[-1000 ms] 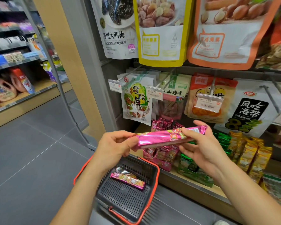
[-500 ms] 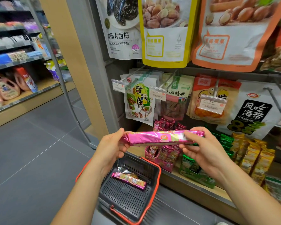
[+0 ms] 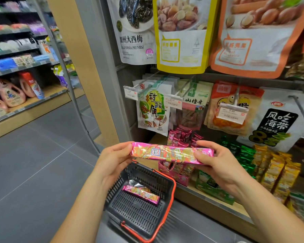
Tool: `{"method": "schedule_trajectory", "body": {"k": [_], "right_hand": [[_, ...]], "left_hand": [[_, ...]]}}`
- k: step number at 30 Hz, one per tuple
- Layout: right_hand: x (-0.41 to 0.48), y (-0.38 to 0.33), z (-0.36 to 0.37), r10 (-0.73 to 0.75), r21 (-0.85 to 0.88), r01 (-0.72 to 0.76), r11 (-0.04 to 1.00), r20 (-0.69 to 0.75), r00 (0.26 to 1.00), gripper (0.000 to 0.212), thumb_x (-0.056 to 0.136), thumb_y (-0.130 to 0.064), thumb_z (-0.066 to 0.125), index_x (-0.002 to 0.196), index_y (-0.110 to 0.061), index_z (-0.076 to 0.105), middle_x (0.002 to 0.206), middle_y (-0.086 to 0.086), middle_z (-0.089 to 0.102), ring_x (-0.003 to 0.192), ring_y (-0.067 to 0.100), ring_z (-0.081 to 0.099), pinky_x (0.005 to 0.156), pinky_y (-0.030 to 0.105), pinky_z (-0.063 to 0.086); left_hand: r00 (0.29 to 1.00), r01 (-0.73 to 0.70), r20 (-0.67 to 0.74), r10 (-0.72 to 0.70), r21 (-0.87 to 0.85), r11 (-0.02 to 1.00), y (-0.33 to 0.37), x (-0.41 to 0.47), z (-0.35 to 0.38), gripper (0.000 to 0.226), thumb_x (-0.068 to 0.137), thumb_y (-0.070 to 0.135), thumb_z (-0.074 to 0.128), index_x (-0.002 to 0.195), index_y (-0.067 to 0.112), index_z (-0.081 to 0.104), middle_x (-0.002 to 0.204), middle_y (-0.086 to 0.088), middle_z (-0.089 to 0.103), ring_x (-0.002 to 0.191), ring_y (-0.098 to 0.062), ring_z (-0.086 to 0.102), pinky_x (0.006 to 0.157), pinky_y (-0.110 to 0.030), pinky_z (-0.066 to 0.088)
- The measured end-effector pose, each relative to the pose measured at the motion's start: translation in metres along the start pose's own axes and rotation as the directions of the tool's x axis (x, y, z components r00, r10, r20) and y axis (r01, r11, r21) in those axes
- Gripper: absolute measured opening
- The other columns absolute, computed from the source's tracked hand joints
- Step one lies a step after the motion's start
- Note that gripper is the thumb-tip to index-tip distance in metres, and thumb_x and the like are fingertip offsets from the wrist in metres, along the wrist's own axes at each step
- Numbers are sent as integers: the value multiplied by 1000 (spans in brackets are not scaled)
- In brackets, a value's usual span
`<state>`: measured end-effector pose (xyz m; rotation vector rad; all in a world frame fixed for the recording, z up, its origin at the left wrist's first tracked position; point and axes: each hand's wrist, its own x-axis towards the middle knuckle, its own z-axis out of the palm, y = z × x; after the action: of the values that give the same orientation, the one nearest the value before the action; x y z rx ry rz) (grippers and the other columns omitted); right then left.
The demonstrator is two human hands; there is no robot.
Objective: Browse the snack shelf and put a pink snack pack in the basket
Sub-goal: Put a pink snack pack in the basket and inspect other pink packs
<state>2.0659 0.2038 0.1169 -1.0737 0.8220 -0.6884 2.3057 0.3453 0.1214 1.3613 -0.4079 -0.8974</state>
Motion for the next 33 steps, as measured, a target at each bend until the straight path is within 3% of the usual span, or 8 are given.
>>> {"method": "schedule_trajectory", "body": {"k": [4, 10, 15, 18, 22, 27, 29, 33], "right_hand": [[-4, -2, 5, -11, 55, 8, 998, 56, 998, 48, 63, -7, 75, 110, -13, 67, 94, 15, 75, 85, 27, 74, 63, 29, 59], [-11, -1, 11, -120, -42, 122, 992, 37, 992, 34, 73, -1, 77, 102, -16, 71, 91, 9, 76, 83, 23, 74, 61, 27, 59], [-9, -1, 14, -269, -260, 247, 933, -52, 962, 33, 76, -2, 79, 101, -23, 72, 96, 0, 75, 87, 9, 72, 69, 24, 59], [-6, -2, 10, -344, -357, 286, 889, -109, 932, 37, 77, -7, 79, 109, -23, 68, 95, -4, 72, 82, 2, 70, 64, 14, 55], [-2, -2, 0, -493, -673, 315, 670, -85, 866, 31, 81, -22, 77, 107, -35, 65, 90, -18, 68, 81, -7, 62, 69, 9, 45], [7, 2, -4, -448, -787, 304, 536, 40, 893, 33, 84, -24, 74, 111, -38, 63, 93, -25, 66, 86, -7, 62, 78, 17, 49], [11, 5, -3, -437, -827, 324, 459, 108, 893, 36, 85, -24, 73, 116, -38, 61, 93, -30, 62, 90, -5, 62, 80, 11, 46], [21, 11, -4, -452, -849, 333, 409, 128, 883, 38, 86, -23, 72, 119, -38, 59, 96, -30, 61, 93, -6, 61, 83, 8, 47]], "left_hand": [[990, 0, -141, -14, -92, 996, -8, 6, 0, 23, 92, -1, 56, 84, 9, 75, 82, -10, 76, 72, -14, 72, 67, -26, 52], [954, 30, -288, -82, -182, 983, -27, 20, 9, 19, 94, -3, 52, 89, 5, 69, 74, -9, 72, 68, -16, 68, 57, -24, 53], [954, 110, -293, -65, 141, 984, -48, 46, 23, 25, 100, 6, 44, 91, 7, 67, 72, -5, 67, 62, -13, 60, 53, -23, 49], [981, 94, -195, -7, 443, 891, -51, 66, 31, 27, 100, 12, 44, 84, 15, 65, 71, -4, 65, 61, -13, 57, 52, -23, 48], [999, 9, 20, -29, 655, 755, -53, 93, 46, 22, 94, 8, 54, 80, 20, 65, 71, -2, 62, 66, -15, 55, 61, -27, 45], [976, -96, 193, -100, 794, 601, -69, 124, 72, 19, 95, 10, 53, 105, 19, 67, 97, -4, 65, 87, -22, 60, 78, -31, 49], [952, -160, 274, -139, 827, 539, -78, 132, 87, 27, 98, 15, 52, 122, 14, 64, 113, -6, 68, 92, -21, 63, 78, -29, 48], [908, -264, 387, -162, 827, 497, -93, 145, 111, 30, 97, 20, 54, 124, 13, 66, 124, -7, 66, 110, -23, 62, 89, -28, 47]]}}
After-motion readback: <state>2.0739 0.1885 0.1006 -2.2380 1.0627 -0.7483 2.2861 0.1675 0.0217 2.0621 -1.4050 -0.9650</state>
